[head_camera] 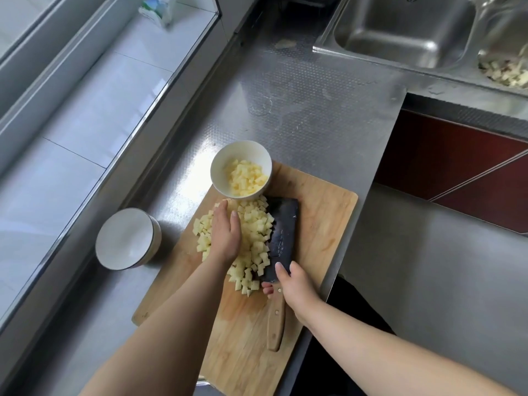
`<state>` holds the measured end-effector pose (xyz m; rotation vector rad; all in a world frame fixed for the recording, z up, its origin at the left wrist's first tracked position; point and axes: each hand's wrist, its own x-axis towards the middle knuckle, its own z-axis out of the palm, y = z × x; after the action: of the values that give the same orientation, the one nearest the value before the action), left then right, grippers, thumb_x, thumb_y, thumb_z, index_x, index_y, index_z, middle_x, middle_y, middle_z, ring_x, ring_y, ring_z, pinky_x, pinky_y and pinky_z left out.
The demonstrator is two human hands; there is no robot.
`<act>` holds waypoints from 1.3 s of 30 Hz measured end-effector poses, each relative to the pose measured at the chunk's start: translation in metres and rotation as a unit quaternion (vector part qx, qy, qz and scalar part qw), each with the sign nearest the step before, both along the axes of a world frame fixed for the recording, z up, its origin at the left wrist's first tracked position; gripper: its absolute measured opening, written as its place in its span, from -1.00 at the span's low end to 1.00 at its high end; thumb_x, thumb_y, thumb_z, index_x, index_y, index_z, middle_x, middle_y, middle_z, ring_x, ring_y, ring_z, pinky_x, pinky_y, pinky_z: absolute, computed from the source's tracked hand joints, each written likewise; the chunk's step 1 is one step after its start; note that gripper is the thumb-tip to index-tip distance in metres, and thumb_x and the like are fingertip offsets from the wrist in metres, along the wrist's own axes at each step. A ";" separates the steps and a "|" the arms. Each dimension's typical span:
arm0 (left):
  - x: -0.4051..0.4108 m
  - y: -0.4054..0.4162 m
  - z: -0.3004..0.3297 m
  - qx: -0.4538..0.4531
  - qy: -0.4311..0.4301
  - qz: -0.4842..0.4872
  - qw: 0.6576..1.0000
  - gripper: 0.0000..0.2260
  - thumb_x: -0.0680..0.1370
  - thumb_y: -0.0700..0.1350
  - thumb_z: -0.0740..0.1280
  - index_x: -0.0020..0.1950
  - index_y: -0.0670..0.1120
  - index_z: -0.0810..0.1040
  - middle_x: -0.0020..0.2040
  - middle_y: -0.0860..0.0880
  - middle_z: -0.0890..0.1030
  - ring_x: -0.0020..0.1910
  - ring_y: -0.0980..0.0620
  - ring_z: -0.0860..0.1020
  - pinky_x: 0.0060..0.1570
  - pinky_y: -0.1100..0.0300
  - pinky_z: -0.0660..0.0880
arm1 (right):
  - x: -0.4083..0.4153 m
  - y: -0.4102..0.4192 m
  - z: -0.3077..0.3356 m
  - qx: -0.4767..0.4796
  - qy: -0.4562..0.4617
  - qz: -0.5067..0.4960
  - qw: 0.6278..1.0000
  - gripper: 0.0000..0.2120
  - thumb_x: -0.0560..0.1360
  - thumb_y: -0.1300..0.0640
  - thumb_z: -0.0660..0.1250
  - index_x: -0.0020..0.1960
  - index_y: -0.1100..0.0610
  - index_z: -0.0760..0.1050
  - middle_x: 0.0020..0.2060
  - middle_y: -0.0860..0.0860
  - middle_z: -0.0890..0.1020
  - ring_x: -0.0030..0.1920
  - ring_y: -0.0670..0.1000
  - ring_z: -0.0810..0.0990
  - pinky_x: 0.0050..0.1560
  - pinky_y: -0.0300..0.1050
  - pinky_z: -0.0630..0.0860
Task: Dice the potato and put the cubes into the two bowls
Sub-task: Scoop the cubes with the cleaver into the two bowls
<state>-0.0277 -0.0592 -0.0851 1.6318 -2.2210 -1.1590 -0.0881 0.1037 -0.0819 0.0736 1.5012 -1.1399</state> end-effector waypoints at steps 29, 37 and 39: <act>0.012 -0.014 0.043 -0.180 0.115 0.161 0.964 -0.73 0.67 -0.04 0.09 0.11 -0.10 0.55 0.04 0.09 0.48 0.05 0.13 0.44 0.03 0.24 0.33 | -0.063 0.043 0.031 -0.047 0.028 0.034 0.998 -0.65 0.64 0.06 0.18 0.20 0.37 0.35 -0.24 0.24 0.66 -0.30 0.10 0.63 -0.28 -0.09 0.57; -0.031 -0.032 0.065 -0.174 0.190 0.132 0.957 -0.82 0.63 -0.05 0.18 0.11 -0.06 0.53 0.08 0.03 0.50 0.10 0.08 0.47 0.09 0.32 0.44 | -0.079 0.023 0.048 -0.067 0.061 0.064 0.994 -0.66 0.64 0.04 0.18 0.15 0.35 0.37 -0.26 0.21 0.68 -0.29 0.10 0.65 -0.26 -0.06 0.59; -0.042 -0.036 0.070 -0.181 0.195 0.084 0.960 -0.77 0.63 0.00 0.16 0.15 -0.07 0.52 0.11 0.06 0.46 0.16 0.08 0.45 0.18 0.04 0.47 | -0.084 0.016 0.050 -0.073 0.058 0.068 0.993 -0.64 0.63 0.03 0.18 0.17 0.35 0.36 -0.25 0.22 0.68 -0.28 0.11 0.65 -0.26 -0.06 0.60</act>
<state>-0.0697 -0.0953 -0.0150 1.2862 -1.8680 -0.8738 -0.1717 0.1193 -0.0316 -0.1965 1.4964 -1.1557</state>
